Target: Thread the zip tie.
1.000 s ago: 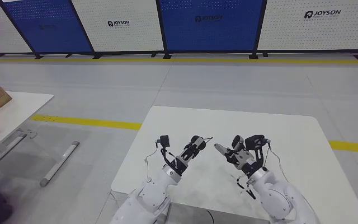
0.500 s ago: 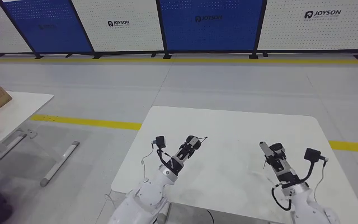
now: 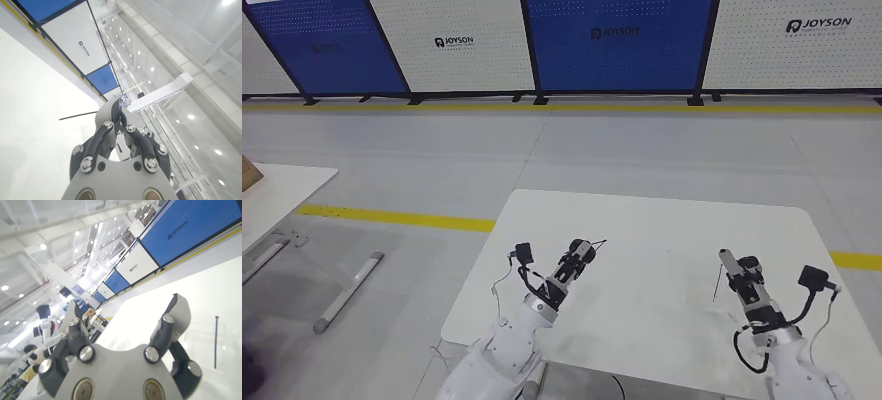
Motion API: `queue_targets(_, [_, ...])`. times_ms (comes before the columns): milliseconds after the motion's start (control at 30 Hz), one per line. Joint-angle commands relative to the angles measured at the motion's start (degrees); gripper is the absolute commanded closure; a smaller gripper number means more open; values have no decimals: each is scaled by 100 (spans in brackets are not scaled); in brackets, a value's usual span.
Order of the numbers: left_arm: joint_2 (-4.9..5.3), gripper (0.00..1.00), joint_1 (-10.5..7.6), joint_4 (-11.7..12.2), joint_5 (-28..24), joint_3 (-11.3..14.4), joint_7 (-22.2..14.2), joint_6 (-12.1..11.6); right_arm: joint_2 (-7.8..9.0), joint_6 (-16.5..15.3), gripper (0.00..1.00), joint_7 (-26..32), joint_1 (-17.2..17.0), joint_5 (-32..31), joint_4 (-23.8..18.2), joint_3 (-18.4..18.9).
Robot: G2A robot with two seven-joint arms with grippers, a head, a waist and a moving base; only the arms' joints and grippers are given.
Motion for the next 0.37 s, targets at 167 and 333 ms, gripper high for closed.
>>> queue_targets(167, [-102,100,-43,289,969,68,1733,-5,13,332,0,-114,-79,687,122,515])
queue_targets(333, [-109,100,-48,301,973,89,1779,-5,16,432,0,-78,-79,676,91,545])
